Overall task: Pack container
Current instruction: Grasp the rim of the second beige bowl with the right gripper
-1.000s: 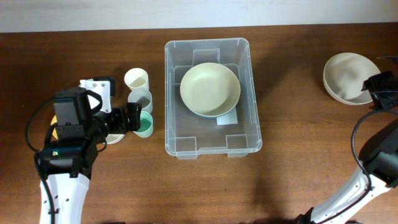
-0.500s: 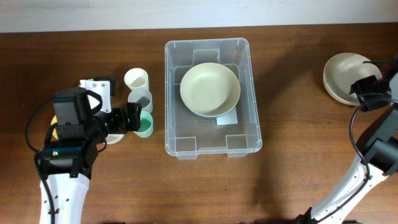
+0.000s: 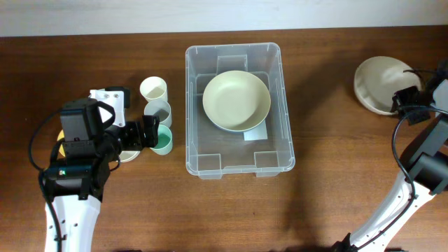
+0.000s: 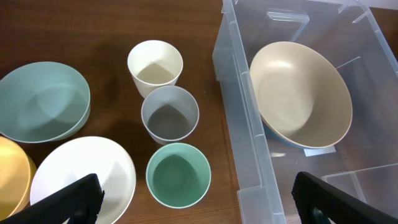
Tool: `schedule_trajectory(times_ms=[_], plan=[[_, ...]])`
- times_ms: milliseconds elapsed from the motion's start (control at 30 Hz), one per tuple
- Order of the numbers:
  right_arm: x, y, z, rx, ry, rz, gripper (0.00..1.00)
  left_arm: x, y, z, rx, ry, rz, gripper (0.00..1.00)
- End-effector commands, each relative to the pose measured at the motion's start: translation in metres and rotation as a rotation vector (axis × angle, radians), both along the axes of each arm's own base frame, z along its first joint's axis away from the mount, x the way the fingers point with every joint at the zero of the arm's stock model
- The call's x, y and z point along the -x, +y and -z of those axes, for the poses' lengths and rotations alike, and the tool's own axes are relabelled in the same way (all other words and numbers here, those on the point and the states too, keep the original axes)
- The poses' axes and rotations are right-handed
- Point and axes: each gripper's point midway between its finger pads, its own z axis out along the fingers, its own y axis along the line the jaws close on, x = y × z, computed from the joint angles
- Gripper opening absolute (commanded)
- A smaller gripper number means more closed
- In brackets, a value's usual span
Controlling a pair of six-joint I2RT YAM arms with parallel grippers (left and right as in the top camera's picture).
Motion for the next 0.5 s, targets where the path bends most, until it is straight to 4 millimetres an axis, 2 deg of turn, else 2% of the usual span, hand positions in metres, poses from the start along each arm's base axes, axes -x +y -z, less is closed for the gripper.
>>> schedule_trajectory(times_ms=[0,300,400,467], plan=[[0.006,0.005,0.015,-0.003,0.05,-0.015,0.04,-0.003,-0.003,-0.012,0.003,-0.03,0.02,1.0],[0.009,0.012,0.013,-0.037,0.056,-0.019,0.04,-0.003,-0.003,-0.012,0.003,-0.03,0.02,0.99],[0.008,0.015,0.002,-0.041,0.039,-0.022,0.04,-0.003,-0.003,-0.012,0.003,-0.03,0.02,0.99],[0.003,0.016,-0.015,-0.018,0.009,-0.052,0.04,-0.003,-0.003,-0.012,0.003,-0.03,0.02,0.99]])
